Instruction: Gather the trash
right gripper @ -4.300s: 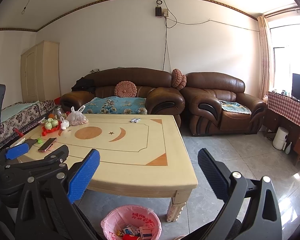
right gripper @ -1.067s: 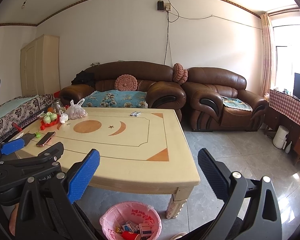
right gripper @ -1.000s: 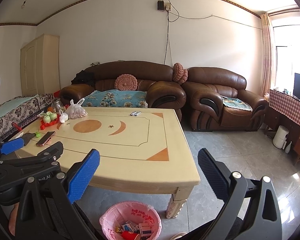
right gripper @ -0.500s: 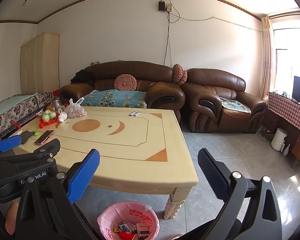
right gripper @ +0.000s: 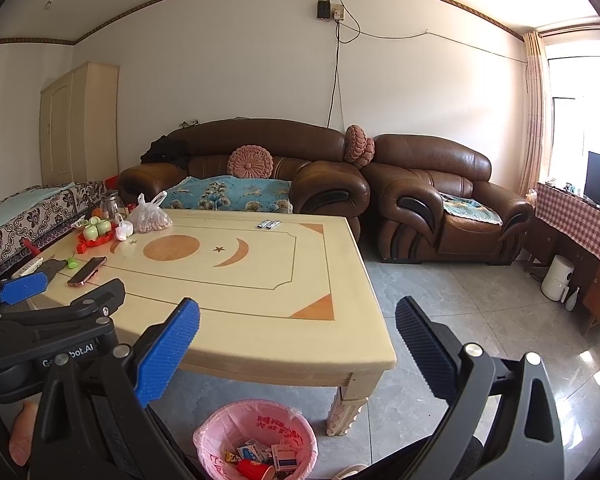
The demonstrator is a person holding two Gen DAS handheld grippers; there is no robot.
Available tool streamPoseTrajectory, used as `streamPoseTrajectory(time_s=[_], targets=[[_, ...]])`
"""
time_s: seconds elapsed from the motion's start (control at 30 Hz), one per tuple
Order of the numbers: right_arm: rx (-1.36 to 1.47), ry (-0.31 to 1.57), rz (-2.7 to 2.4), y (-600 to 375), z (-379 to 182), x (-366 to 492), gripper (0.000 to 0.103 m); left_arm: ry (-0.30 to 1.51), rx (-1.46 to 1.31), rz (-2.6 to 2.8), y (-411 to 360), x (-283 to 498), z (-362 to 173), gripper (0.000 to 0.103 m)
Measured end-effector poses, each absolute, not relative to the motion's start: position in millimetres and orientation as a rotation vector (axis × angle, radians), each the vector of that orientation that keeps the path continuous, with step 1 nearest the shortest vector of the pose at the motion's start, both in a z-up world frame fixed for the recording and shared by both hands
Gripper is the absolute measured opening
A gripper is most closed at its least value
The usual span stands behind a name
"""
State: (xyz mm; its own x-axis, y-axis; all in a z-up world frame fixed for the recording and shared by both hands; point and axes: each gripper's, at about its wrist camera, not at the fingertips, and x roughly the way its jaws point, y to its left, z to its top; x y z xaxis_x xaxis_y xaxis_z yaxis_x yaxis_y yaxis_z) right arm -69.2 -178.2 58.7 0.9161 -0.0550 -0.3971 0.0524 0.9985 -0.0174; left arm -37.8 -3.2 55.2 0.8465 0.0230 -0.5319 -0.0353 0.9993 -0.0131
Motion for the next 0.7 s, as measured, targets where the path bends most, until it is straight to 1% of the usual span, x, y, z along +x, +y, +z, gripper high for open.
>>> streamPoseTrajectory(time_s=[0.7], targets=[[-0.01,0.405,-0.061,-178.5,59.0,-69.0,0.096,0.546,0.001,0.059,-9.7,-43.2,61.8,0.097]])
